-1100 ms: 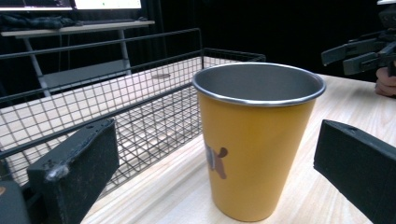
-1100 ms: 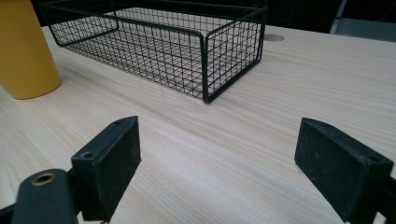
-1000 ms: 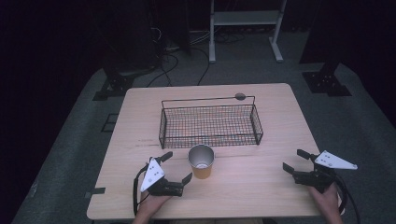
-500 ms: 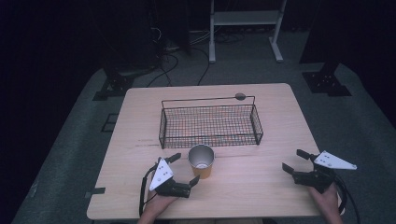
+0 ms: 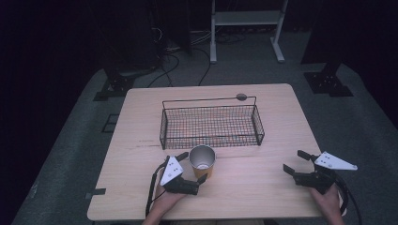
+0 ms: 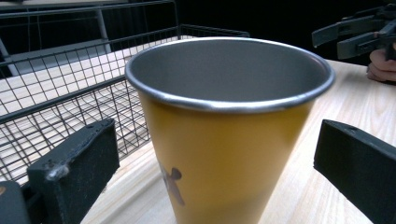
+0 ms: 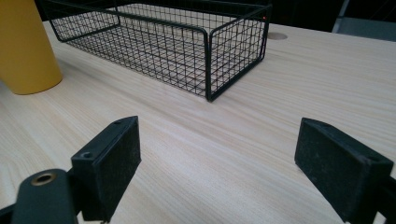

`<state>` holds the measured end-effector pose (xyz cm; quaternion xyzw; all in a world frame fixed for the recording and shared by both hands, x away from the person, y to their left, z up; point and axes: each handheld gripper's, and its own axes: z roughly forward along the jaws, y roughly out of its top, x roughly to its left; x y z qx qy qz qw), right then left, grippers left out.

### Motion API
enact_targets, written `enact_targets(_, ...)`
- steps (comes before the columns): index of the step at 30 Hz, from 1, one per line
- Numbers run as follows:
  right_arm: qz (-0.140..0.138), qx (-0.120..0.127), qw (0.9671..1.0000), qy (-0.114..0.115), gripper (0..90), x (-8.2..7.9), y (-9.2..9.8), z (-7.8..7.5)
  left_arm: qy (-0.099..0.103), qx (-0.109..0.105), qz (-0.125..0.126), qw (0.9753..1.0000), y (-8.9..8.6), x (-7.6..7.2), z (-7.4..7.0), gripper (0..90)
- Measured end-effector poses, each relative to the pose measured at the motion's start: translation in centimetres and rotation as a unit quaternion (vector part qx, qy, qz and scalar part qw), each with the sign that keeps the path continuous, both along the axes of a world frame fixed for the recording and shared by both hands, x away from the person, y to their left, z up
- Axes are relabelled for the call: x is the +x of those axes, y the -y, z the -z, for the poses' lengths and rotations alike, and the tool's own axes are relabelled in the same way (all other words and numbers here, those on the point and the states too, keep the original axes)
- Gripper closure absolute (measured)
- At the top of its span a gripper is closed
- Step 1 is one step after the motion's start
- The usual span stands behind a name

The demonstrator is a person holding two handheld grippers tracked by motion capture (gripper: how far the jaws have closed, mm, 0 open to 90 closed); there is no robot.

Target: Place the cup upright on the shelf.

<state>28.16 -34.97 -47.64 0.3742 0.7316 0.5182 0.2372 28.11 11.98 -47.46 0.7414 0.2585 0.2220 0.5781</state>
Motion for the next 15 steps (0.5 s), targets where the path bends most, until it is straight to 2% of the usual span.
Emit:
enact_targets(7,-0.001,0.0,1.0,0.0,13.3,0.0,0.0,0.0,-0.006,-0.009,-0.004,0.9999,1.0,0.6,0.1,0.0)
enact_targets(15,-0.001,0.001,1.0,0.001,13.3,0.0,0.0,0.0,-0.006,-0.001,-0.009,0.9999,1.8,1.1,0.1,0.0)
